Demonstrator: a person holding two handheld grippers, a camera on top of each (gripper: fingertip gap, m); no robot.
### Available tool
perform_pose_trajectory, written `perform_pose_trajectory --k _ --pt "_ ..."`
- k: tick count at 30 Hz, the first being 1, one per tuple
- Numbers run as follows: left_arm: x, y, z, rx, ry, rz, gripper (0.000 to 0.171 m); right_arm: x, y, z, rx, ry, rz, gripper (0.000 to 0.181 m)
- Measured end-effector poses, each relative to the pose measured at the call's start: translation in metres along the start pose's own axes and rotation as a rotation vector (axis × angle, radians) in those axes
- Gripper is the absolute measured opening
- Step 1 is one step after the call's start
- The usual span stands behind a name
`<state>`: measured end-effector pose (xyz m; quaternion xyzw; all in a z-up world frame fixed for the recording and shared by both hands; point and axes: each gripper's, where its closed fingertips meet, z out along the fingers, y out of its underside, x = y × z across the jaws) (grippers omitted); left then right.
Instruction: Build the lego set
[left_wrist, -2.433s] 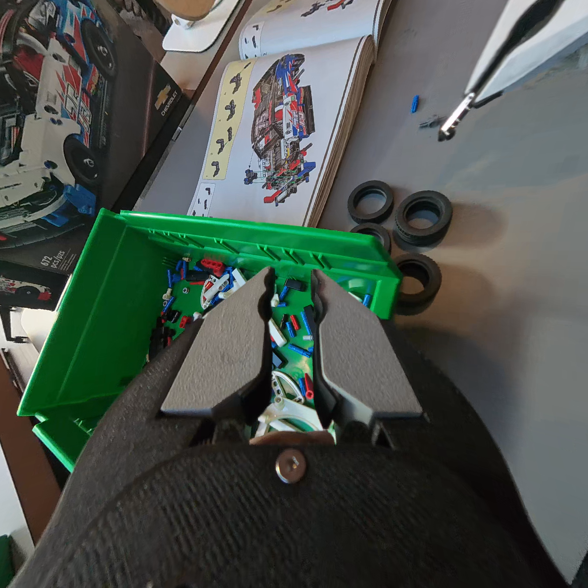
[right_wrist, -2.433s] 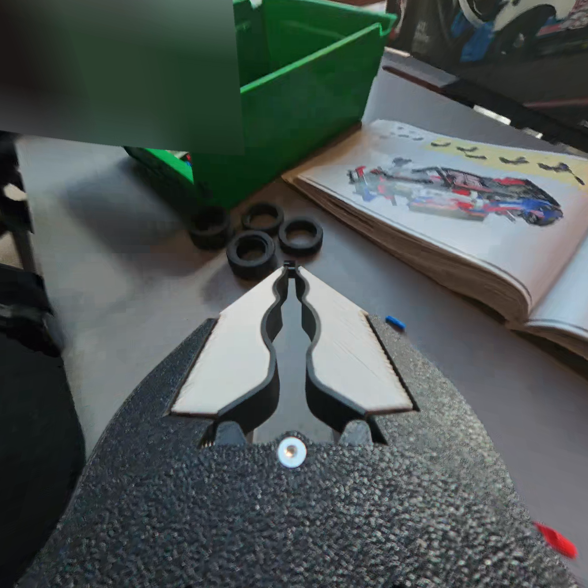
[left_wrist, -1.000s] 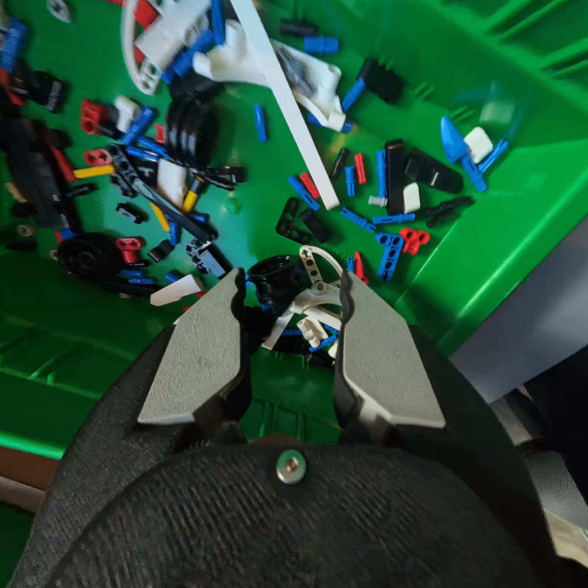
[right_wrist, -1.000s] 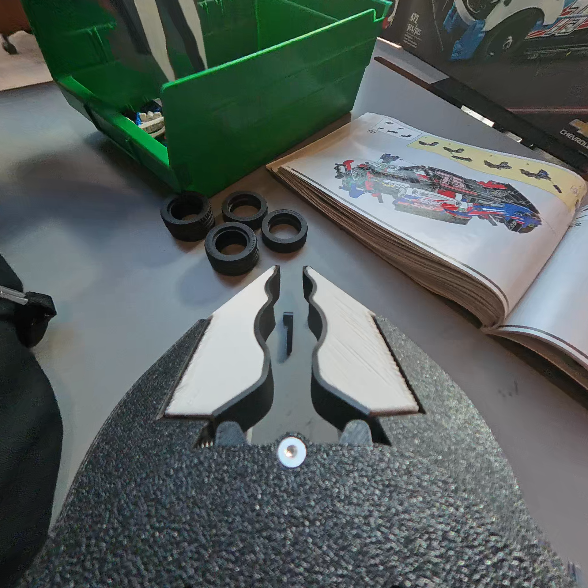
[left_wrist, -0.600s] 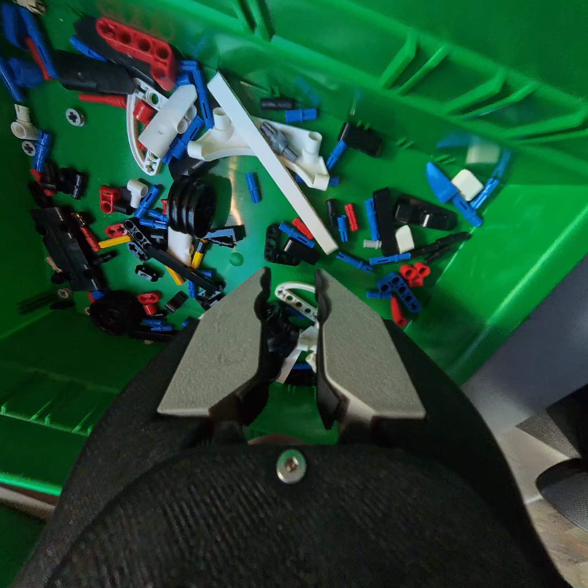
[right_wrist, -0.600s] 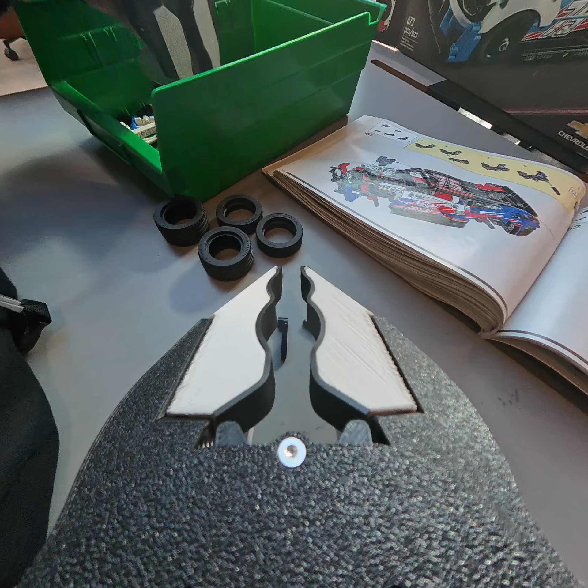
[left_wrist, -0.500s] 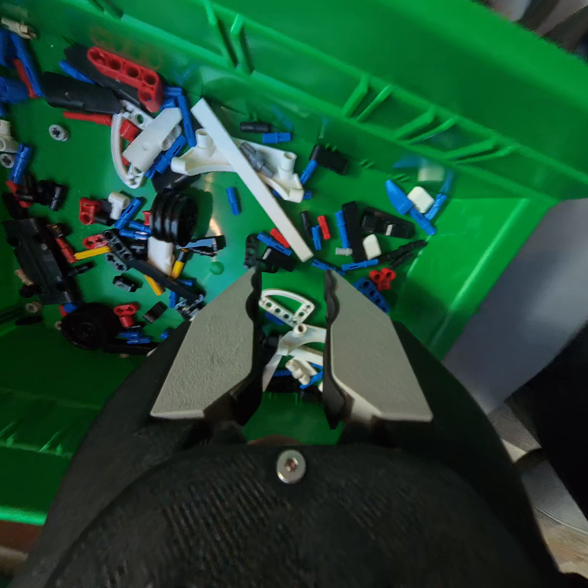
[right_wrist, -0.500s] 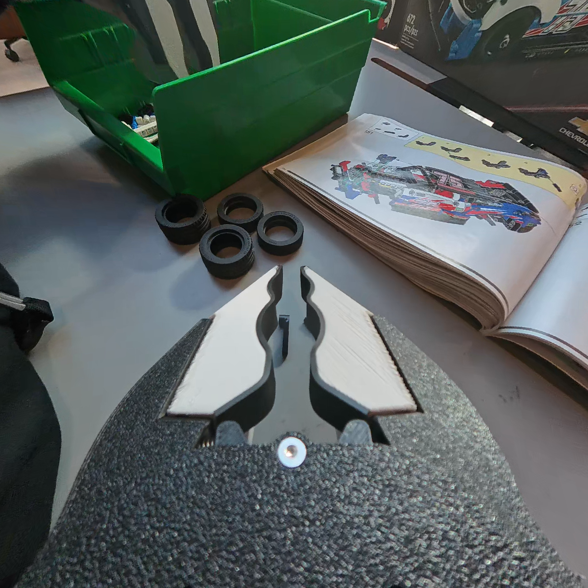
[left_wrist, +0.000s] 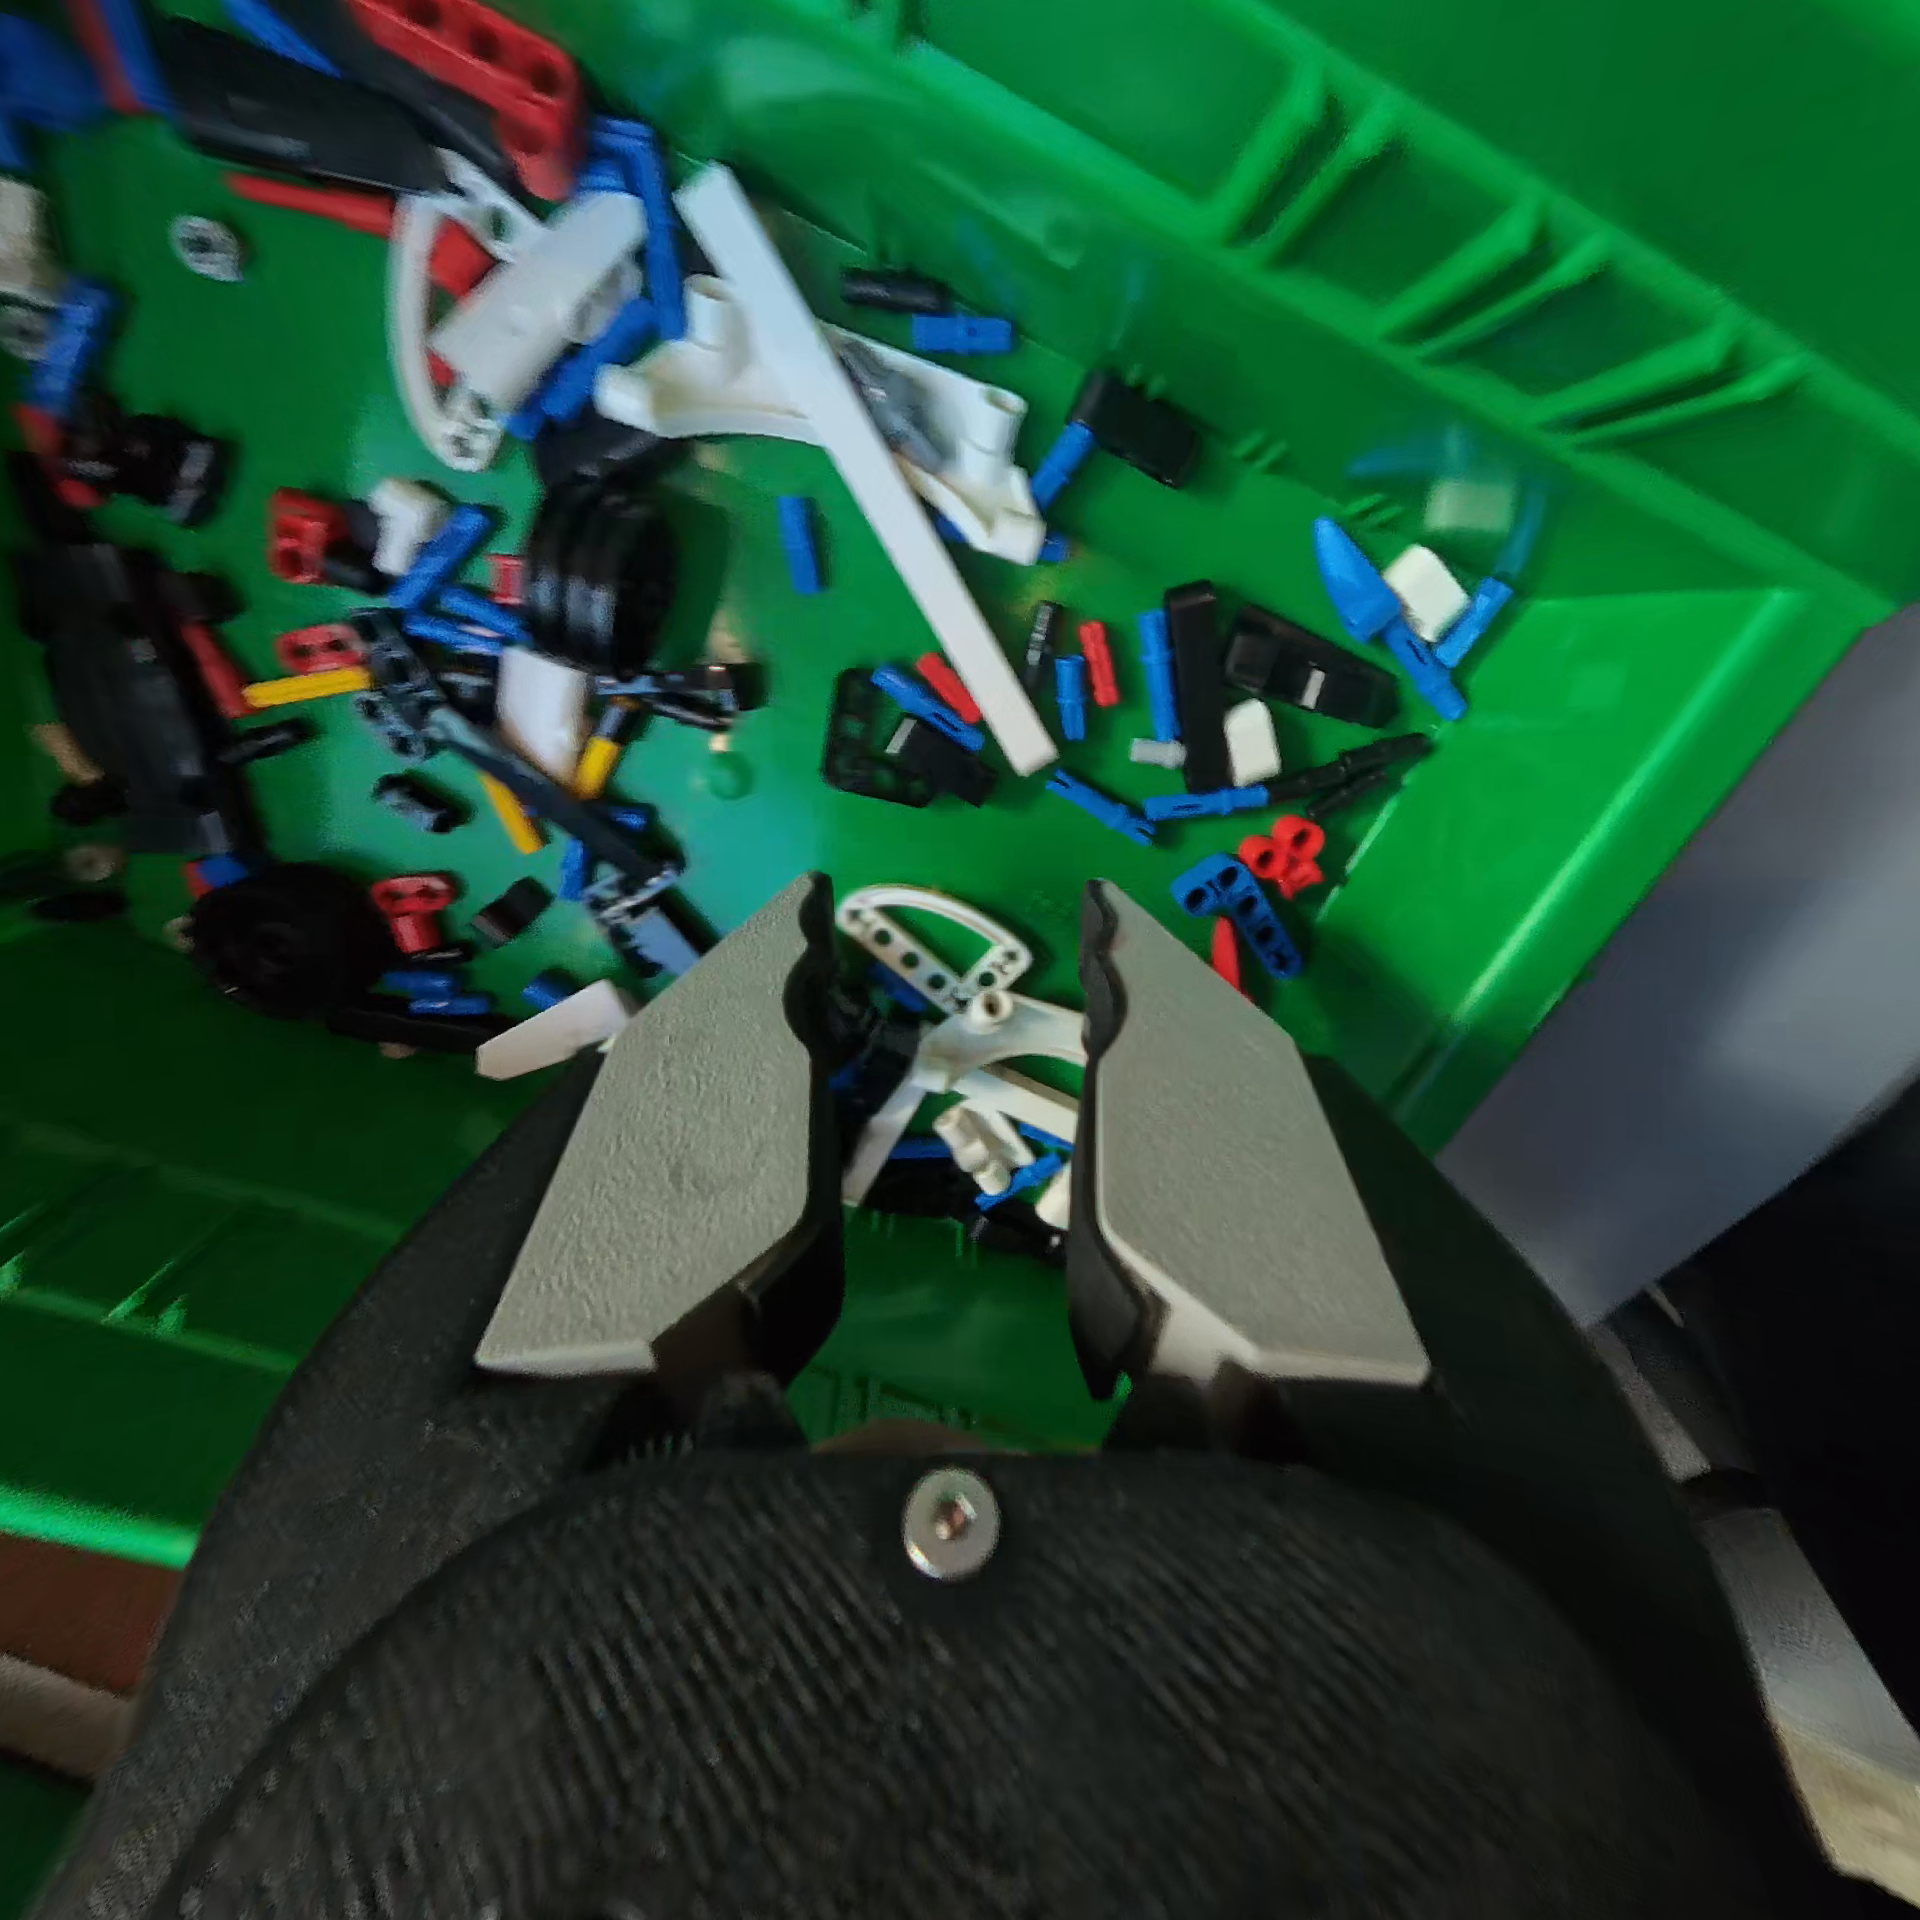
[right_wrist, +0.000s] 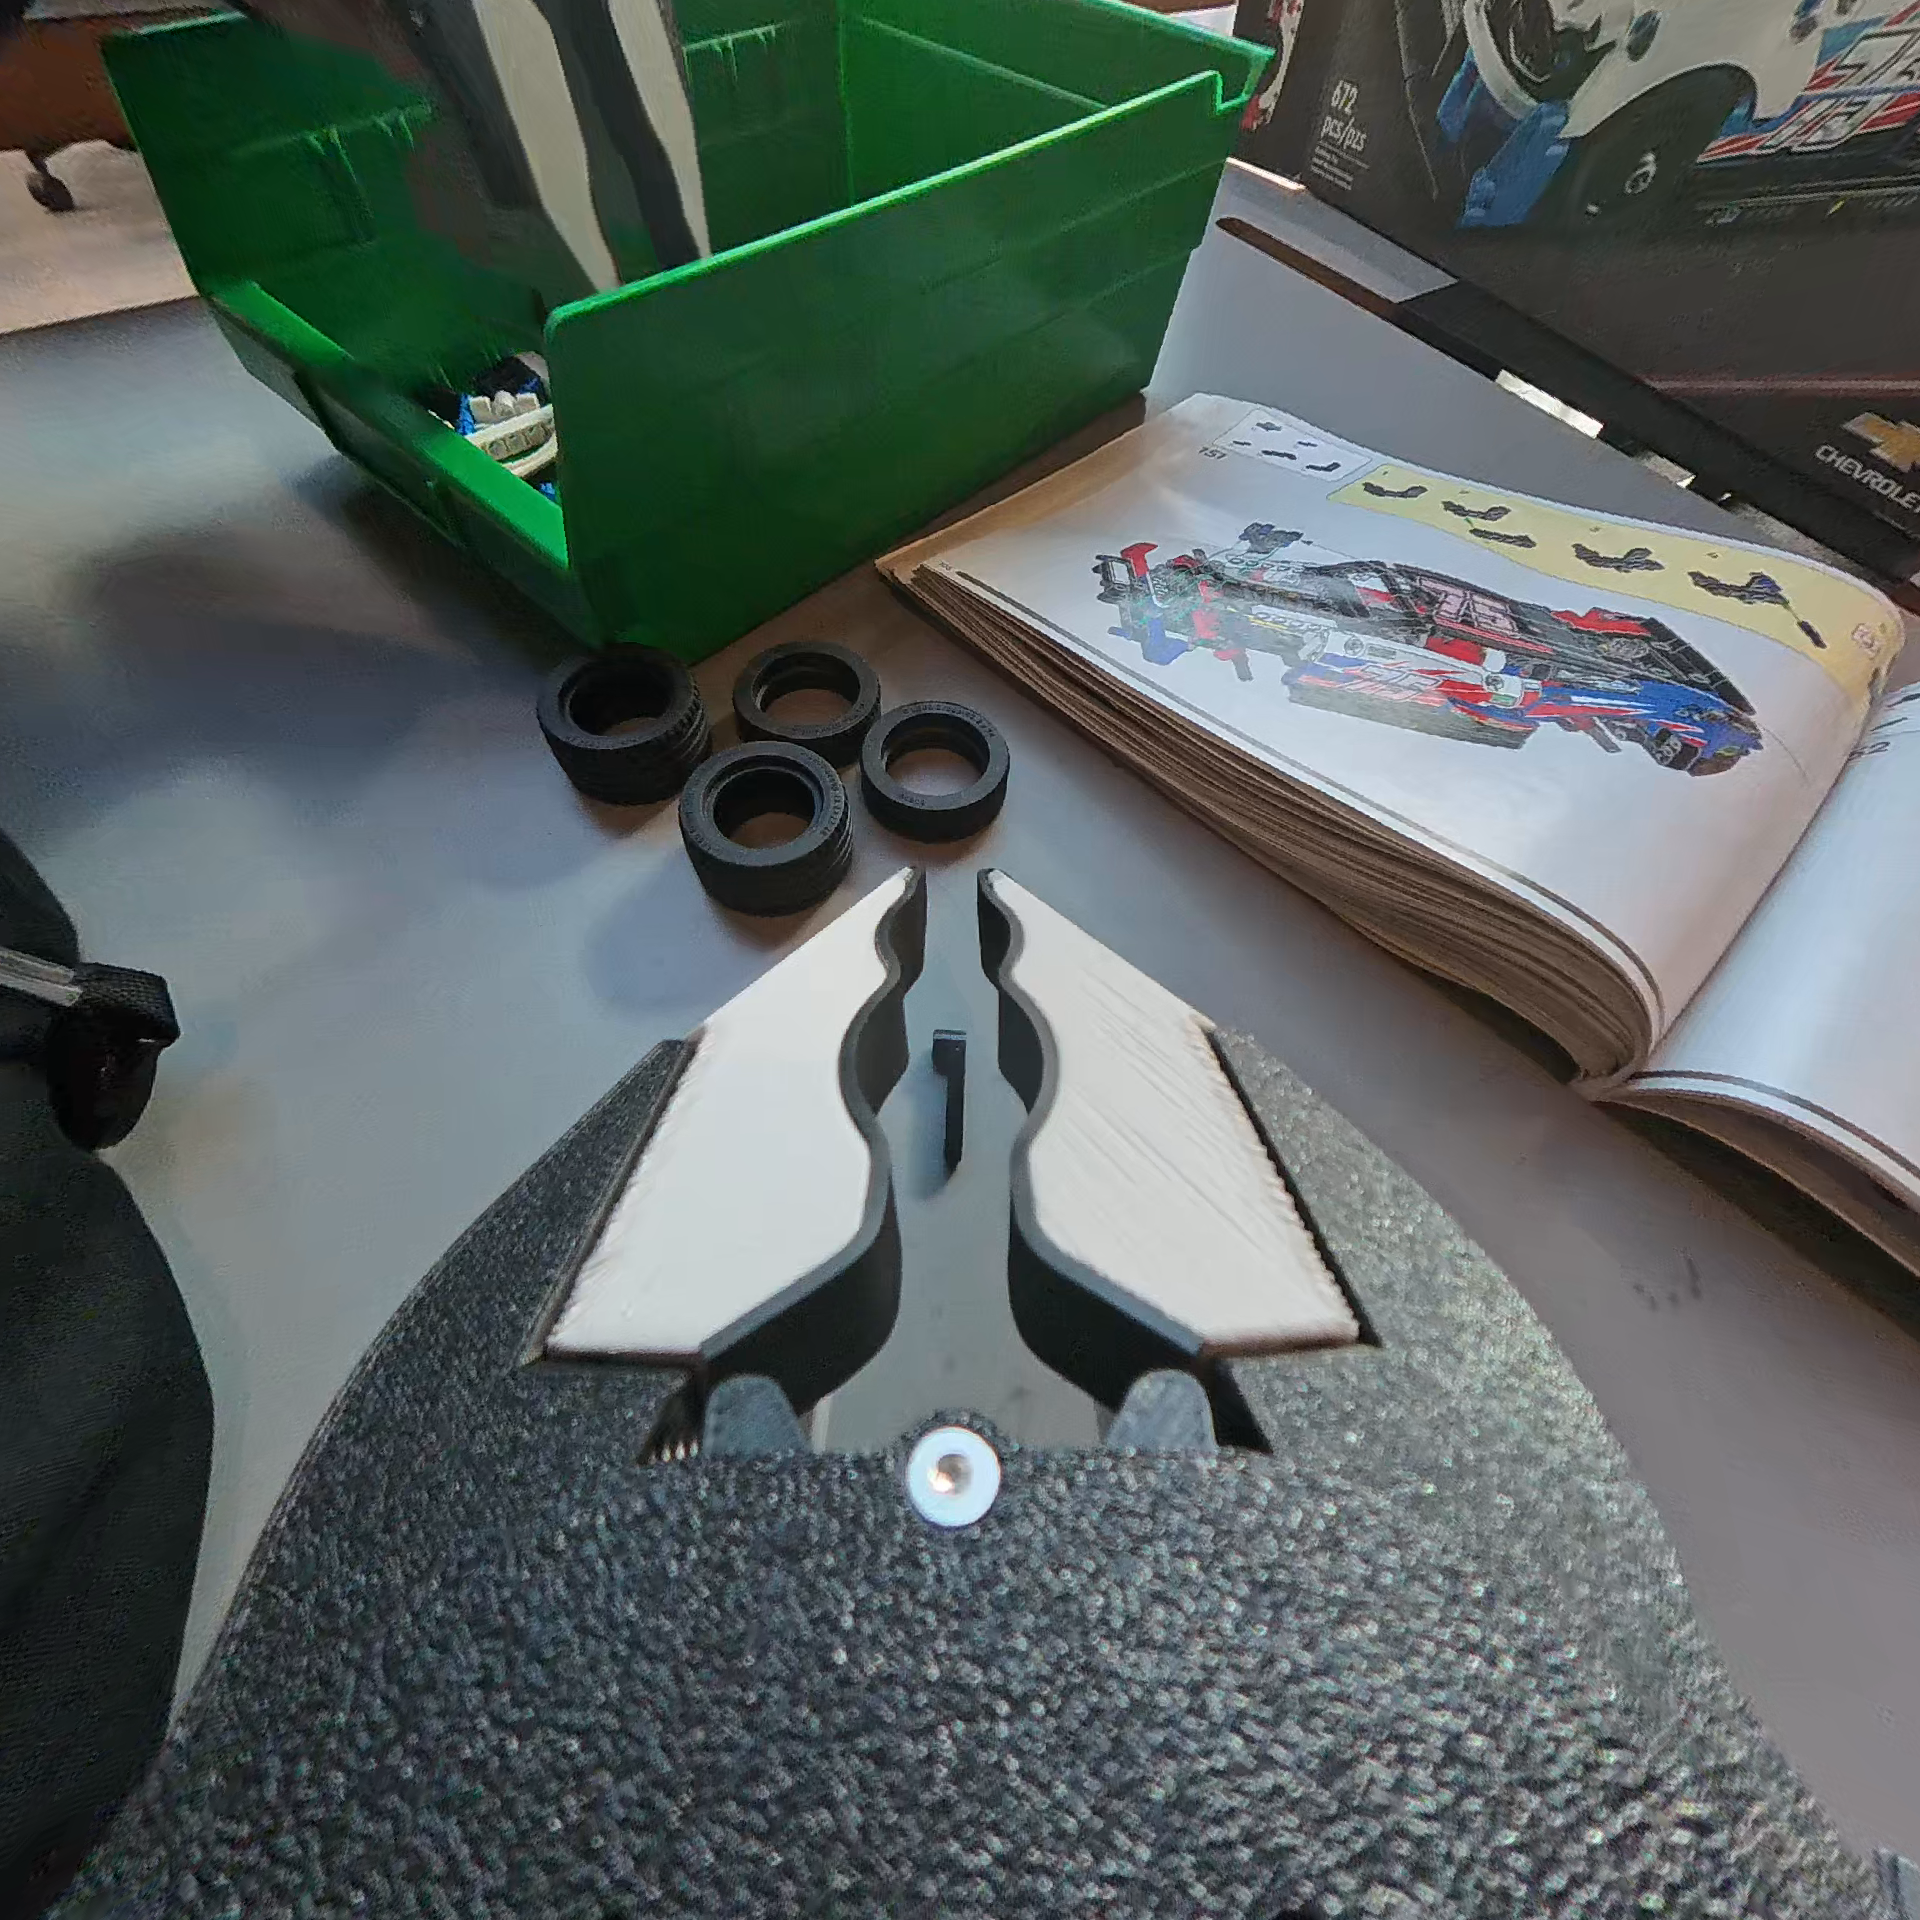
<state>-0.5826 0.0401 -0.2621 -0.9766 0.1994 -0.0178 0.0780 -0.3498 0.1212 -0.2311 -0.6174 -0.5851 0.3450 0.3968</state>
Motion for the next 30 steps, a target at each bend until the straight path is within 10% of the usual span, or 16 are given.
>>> perform_pose_trajectory --k 8,30 --pt "-0.047 0.012 0.0 -0.067 -0.2 -0.075 0.048 -0.003 -0.001 0.001 0.003 -0.007 0.004 0.009" --pt "0.012 0.027 0.011 -0.143 0.068 0.066 0.059 -0.006 -0.002 0.004 0.0 -0.015 0.003 0.008"
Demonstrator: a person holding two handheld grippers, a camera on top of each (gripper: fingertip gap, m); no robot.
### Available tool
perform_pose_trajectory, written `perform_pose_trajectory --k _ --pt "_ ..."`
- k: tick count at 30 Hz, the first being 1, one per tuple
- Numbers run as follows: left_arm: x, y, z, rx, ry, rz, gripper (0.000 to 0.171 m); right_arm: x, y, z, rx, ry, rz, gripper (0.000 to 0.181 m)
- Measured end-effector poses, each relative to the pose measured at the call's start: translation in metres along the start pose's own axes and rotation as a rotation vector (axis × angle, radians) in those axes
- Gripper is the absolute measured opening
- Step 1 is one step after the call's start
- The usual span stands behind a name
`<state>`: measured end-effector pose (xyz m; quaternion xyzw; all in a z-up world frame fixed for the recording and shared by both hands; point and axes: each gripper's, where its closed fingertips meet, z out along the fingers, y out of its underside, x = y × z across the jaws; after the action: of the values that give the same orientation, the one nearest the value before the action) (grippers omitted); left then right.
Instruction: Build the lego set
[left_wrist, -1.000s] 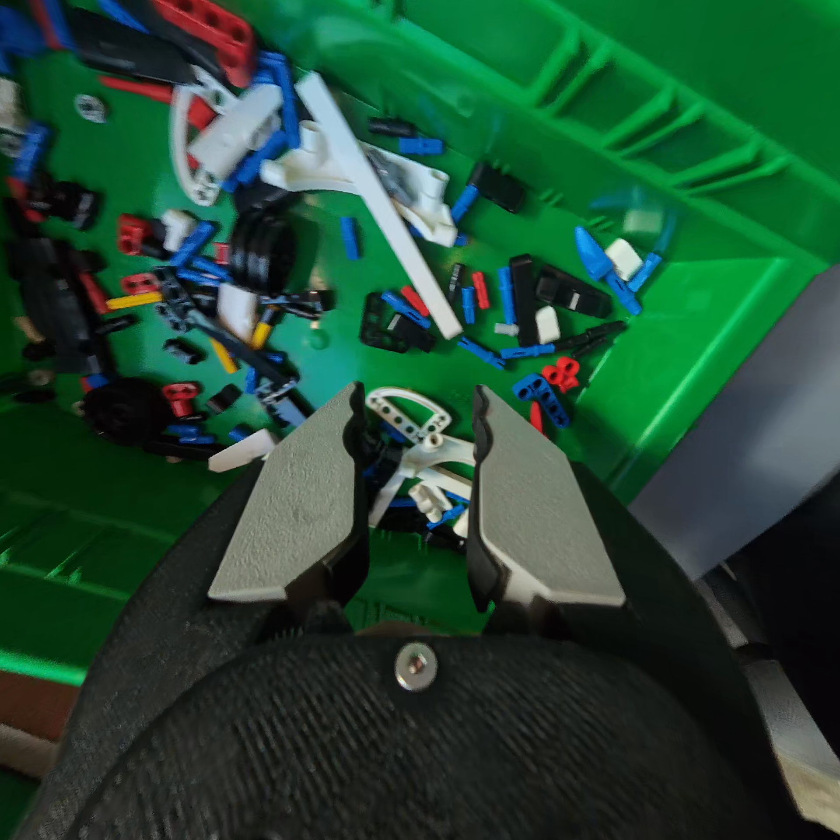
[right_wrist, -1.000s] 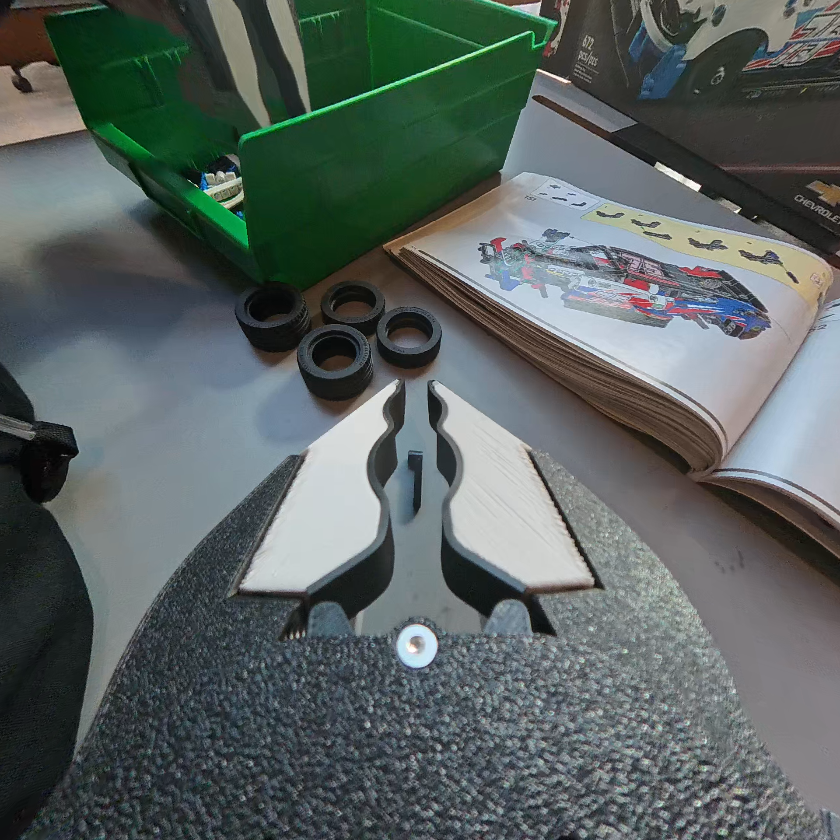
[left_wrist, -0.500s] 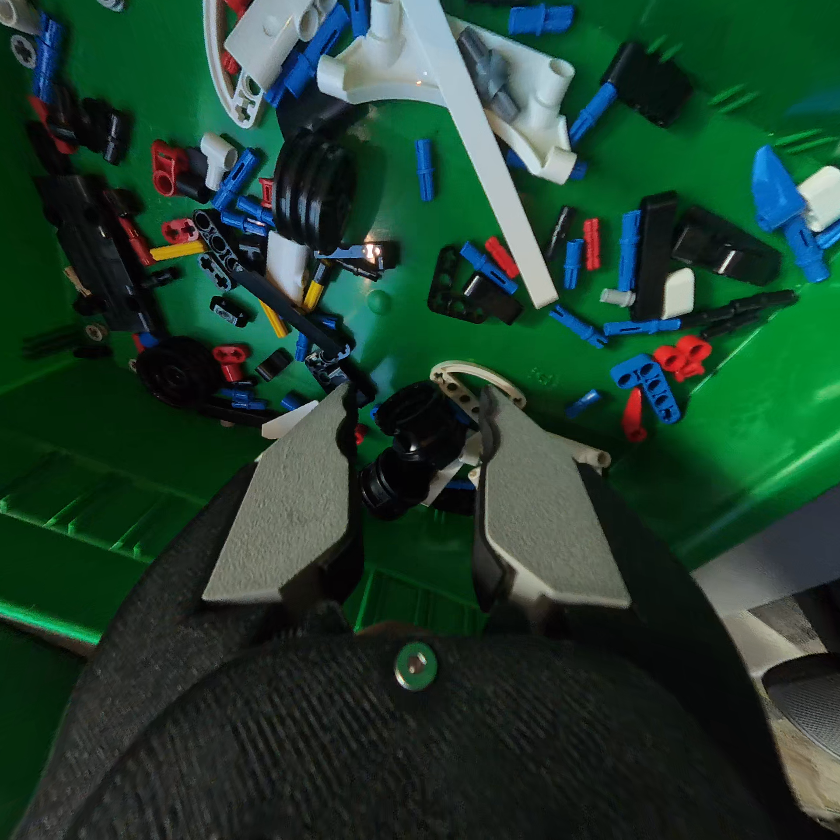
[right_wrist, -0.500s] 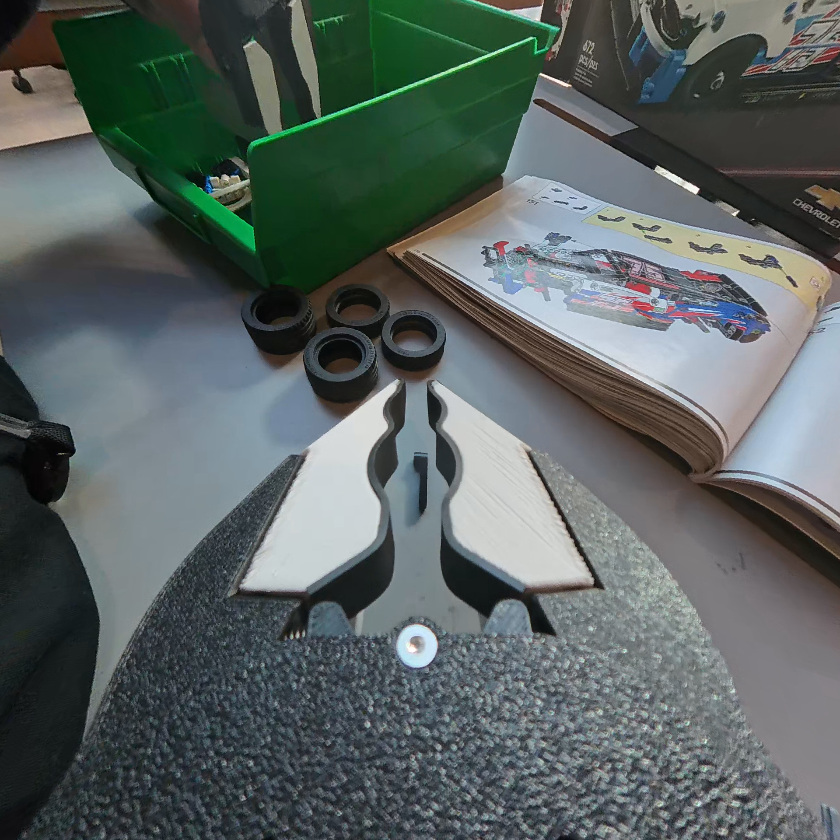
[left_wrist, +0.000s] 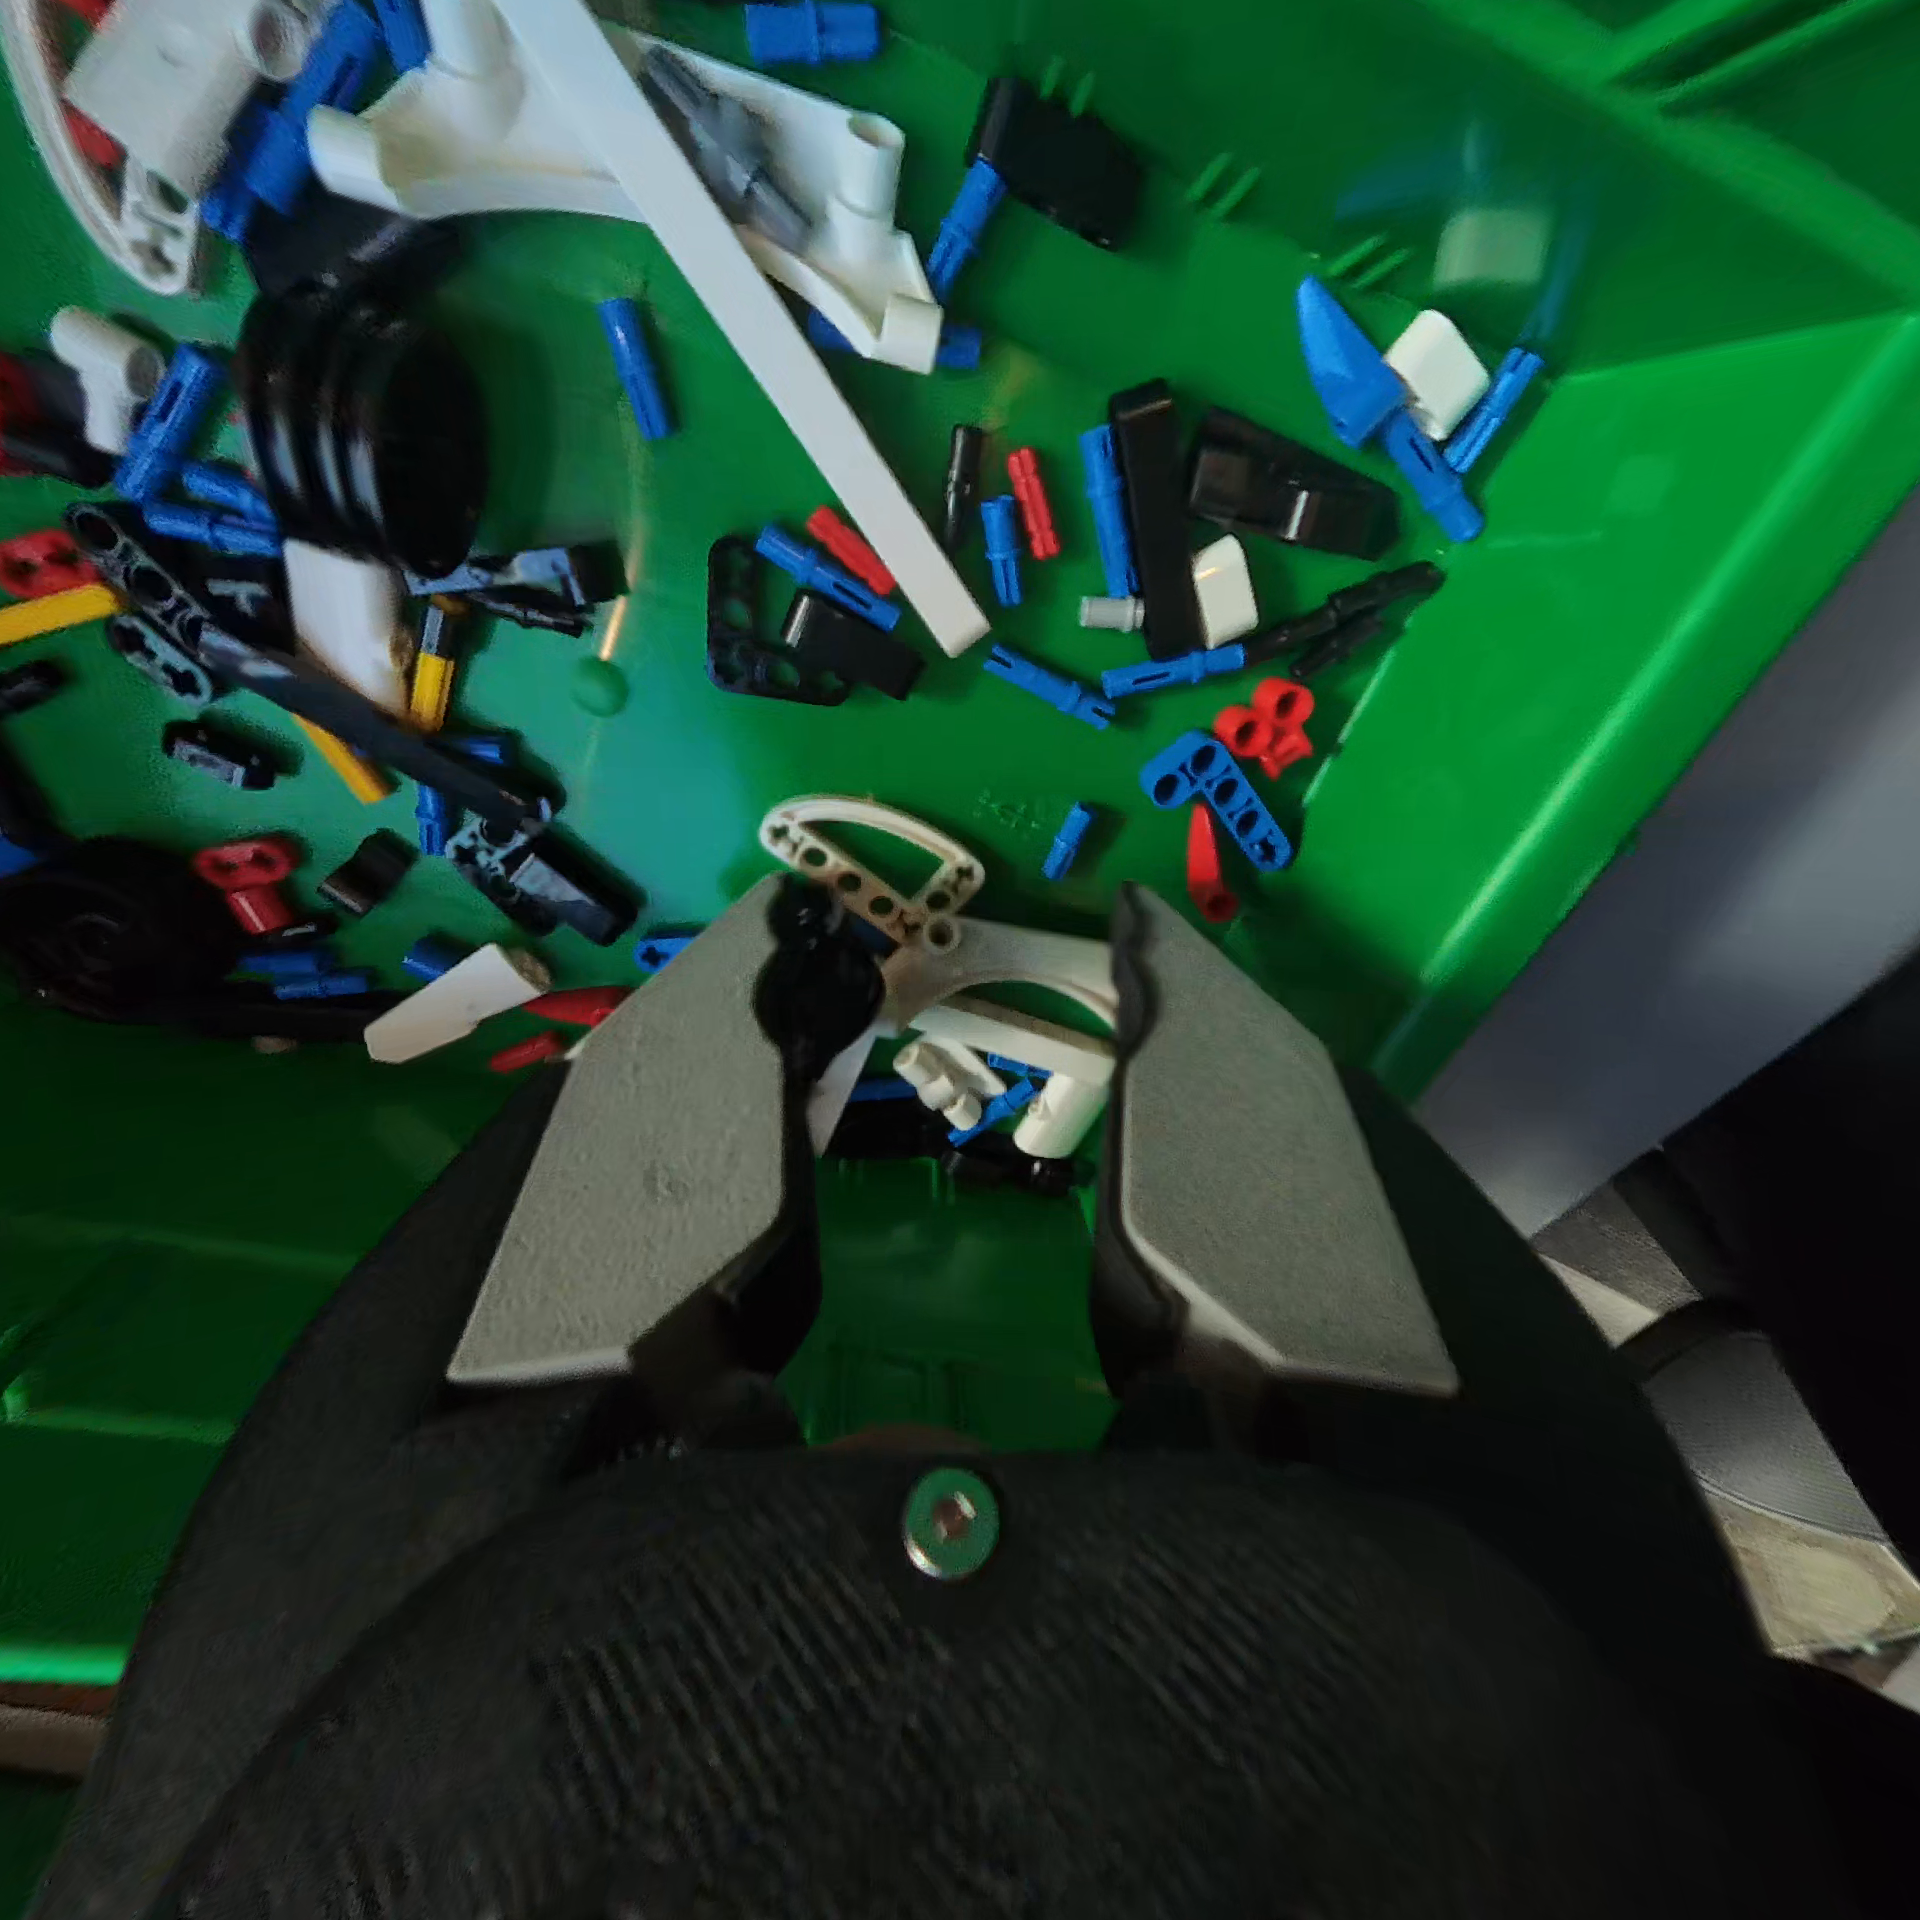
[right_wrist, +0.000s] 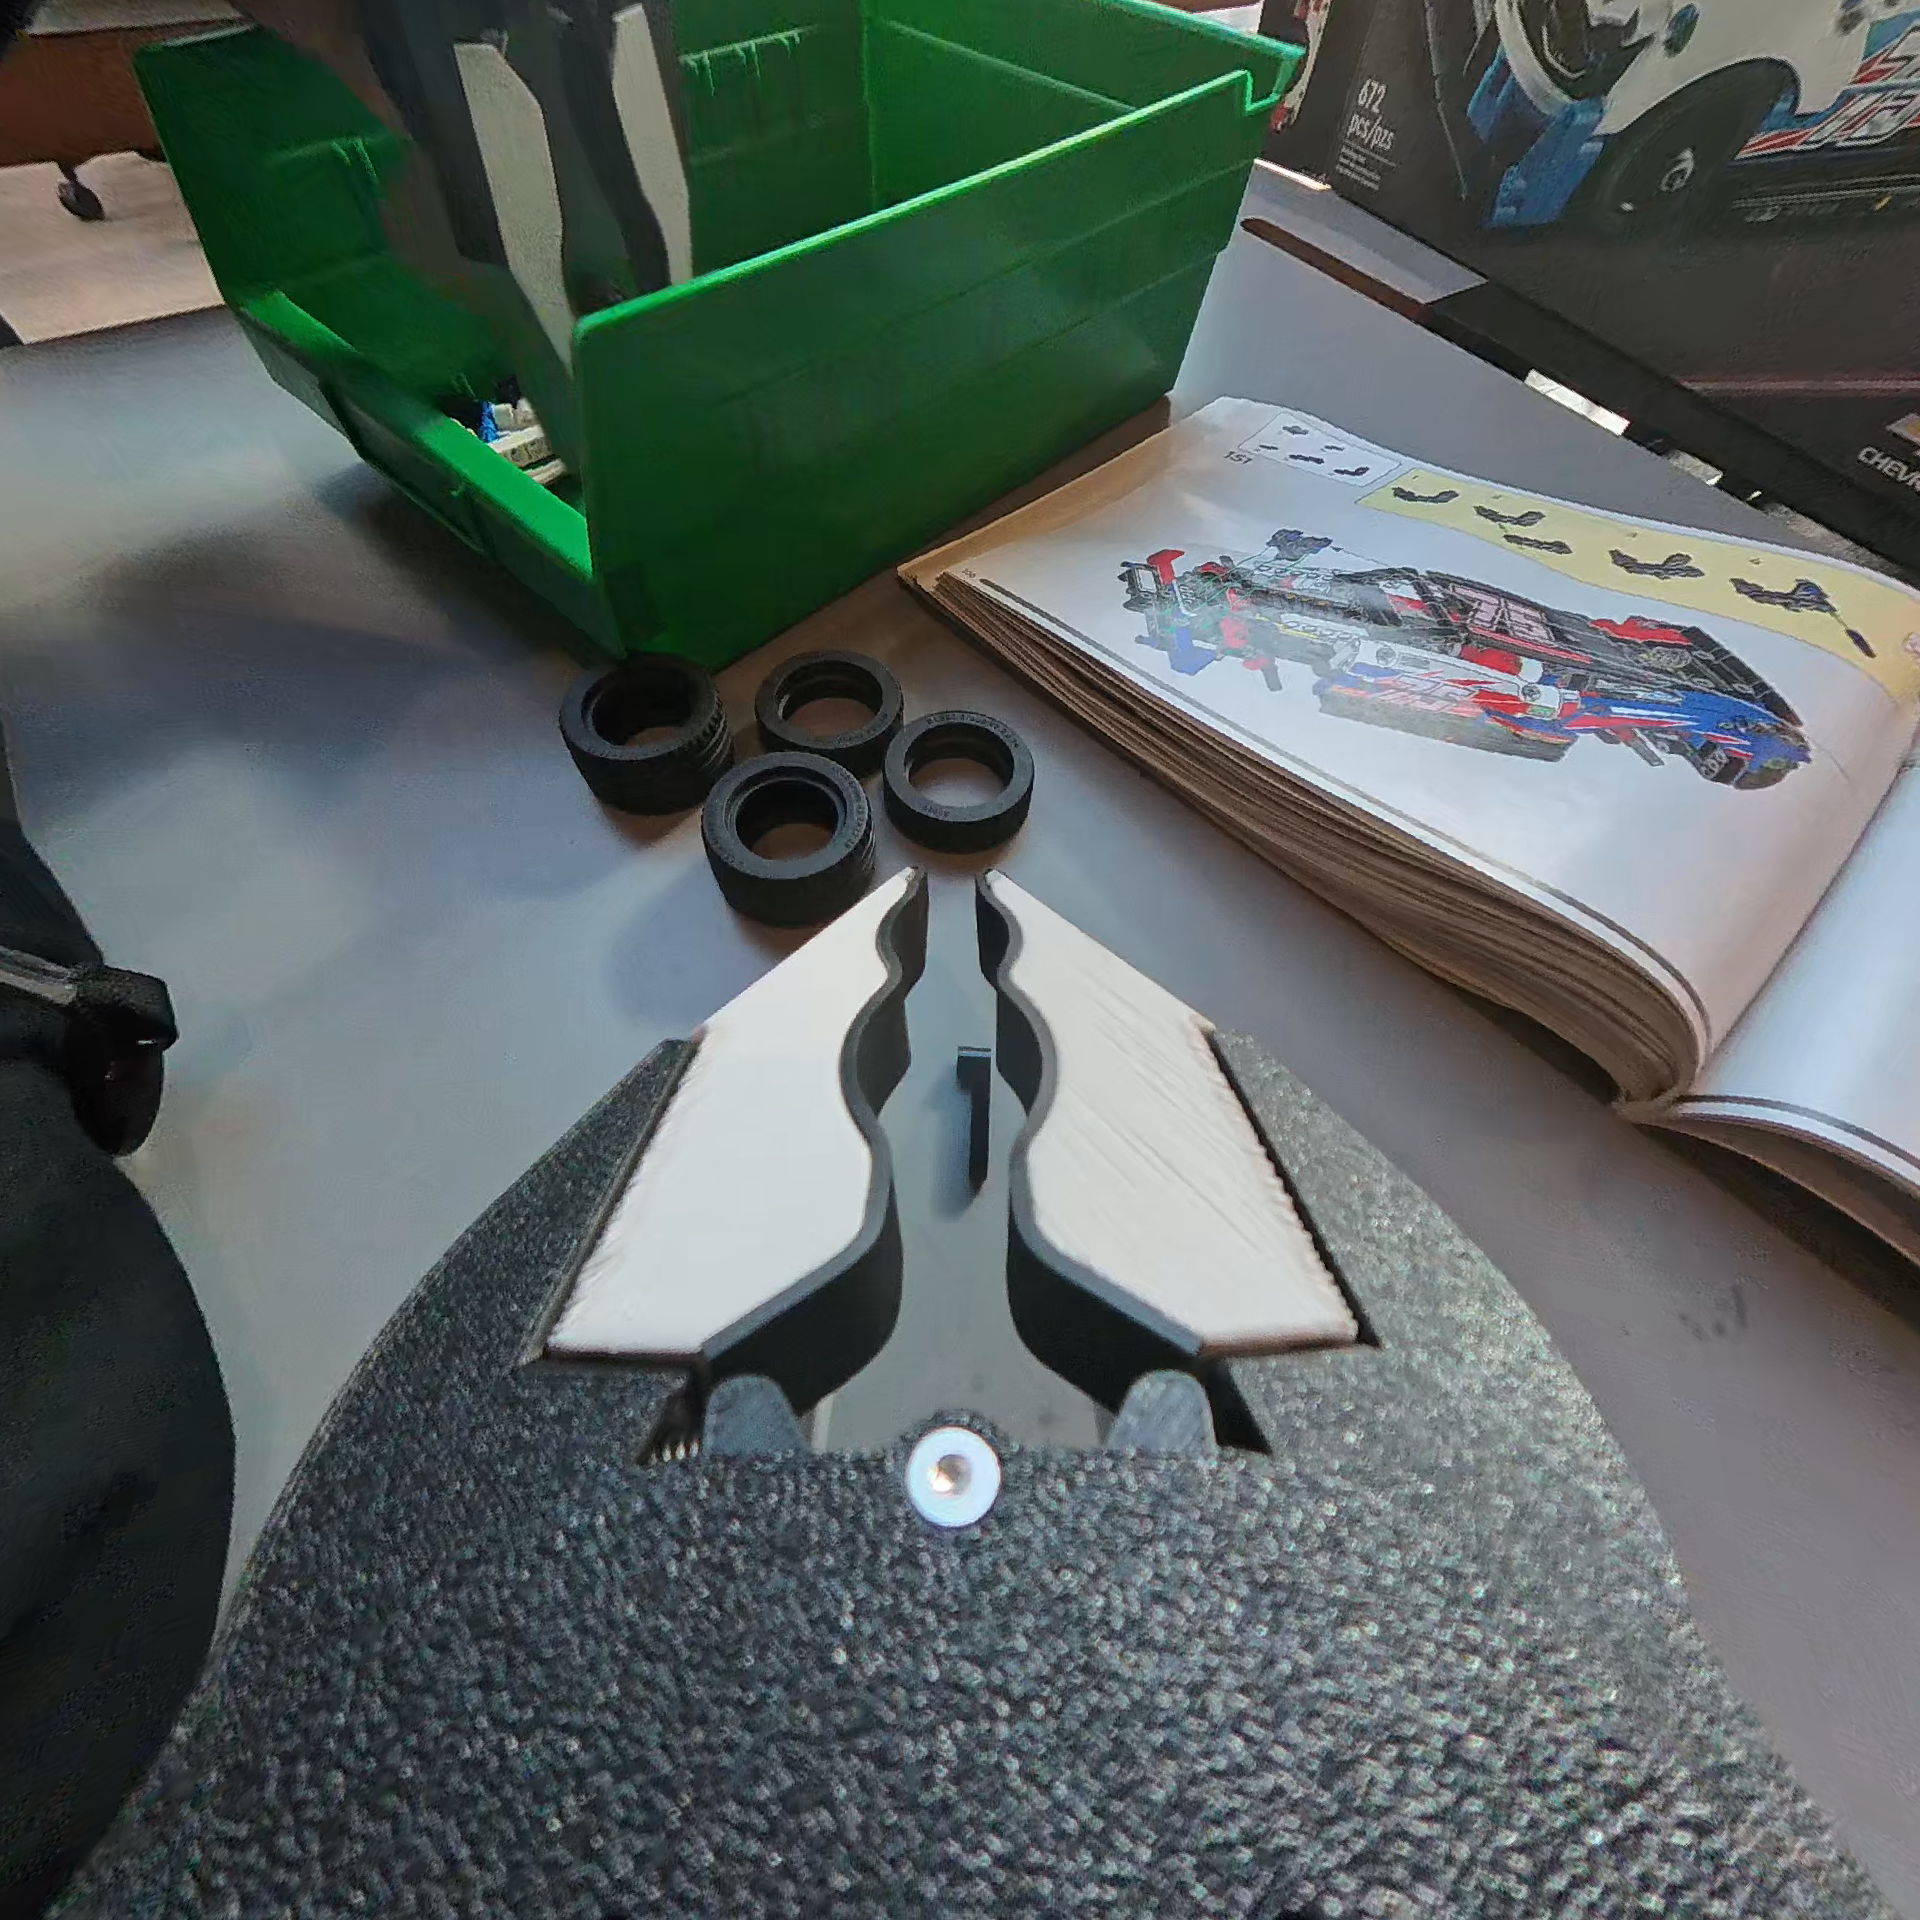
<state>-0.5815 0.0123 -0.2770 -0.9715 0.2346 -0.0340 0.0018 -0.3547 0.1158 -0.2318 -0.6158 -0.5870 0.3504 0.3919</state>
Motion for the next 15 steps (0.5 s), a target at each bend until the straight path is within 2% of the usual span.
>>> perform_pose_trajectory --k 1,3,6,8,12,15 --pt "-0.002 0.002 0.005 -0.035 -0.02 0.009 0.067 0.0 0.0 0.0 -0.002 0.0 -0.002 0.008" --pt "-0.009 -0.001 0.006 -0.052 -0.087 0.036 0.051 0.0 0.0 0.001 0.0 0.001 -0.001 0.008" --pt "-0.014 -0.006 0.004 -0.04 -0.088 0.026 0.051 0.001 0.0 0.0 0.001 0.0 0.002 0.008" --pt "-0.023 -0.011 -0.004 0.01 -0.111 -0.009 0.051 0.001 0.0 -0.001 0.002 0.003 0.002 0.008" --pt "-0.039 -0.031 -0.028 0.186 -0.146 -0.106 0.051 0.002 0.002 -0.002 0.0 0.004 0.008 0.008" --pt "-0.045 -0.028 -0.034 0.191 -0.161 -0.128 0.05 0.001 0.002 -0.002 0.002 0.001 0.009 0.008"
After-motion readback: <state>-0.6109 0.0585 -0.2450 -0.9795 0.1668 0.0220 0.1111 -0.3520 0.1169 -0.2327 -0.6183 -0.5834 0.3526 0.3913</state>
